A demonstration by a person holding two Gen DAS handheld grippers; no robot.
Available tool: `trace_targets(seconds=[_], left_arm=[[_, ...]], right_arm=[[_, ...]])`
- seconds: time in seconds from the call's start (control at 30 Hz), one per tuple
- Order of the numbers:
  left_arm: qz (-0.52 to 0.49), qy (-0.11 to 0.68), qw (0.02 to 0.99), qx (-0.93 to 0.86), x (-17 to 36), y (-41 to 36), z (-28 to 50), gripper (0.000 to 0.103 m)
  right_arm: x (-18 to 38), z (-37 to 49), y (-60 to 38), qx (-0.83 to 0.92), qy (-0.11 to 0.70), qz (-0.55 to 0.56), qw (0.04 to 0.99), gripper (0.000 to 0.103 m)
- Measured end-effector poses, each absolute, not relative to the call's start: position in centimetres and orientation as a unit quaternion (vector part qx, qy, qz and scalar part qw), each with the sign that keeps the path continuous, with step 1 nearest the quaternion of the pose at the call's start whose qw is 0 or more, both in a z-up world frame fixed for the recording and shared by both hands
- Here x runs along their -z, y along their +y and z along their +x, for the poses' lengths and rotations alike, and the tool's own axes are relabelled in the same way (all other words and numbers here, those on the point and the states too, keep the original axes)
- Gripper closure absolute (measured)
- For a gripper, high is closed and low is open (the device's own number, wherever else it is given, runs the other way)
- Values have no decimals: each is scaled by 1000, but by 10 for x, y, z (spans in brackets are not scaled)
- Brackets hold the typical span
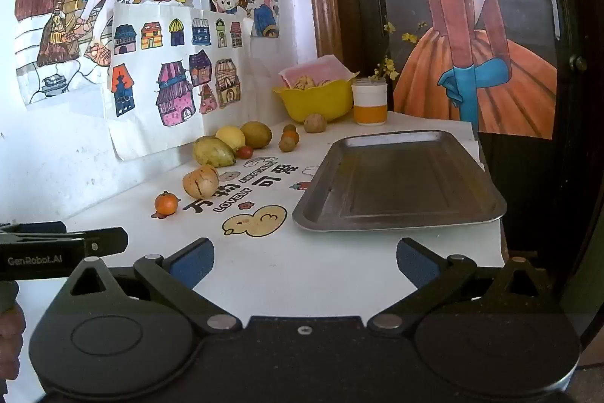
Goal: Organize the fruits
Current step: 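Move both tools toward the fruits lying on the printed table mat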
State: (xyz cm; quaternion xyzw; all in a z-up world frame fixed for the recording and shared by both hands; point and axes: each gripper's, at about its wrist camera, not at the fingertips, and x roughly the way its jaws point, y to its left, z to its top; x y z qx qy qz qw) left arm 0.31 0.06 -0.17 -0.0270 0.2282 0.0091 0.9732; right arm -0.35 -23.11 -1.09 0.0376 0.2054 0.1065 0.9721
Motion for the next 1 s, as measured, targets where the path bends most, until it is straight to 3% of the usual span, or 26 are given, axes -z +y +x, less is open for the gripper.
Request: trace_targets(seconds=[1.0], left_arm=[[-29,236,971,-13,3,5,3,1]], right_arm=[[8,-4,-228,-115,204,33,972,1]])
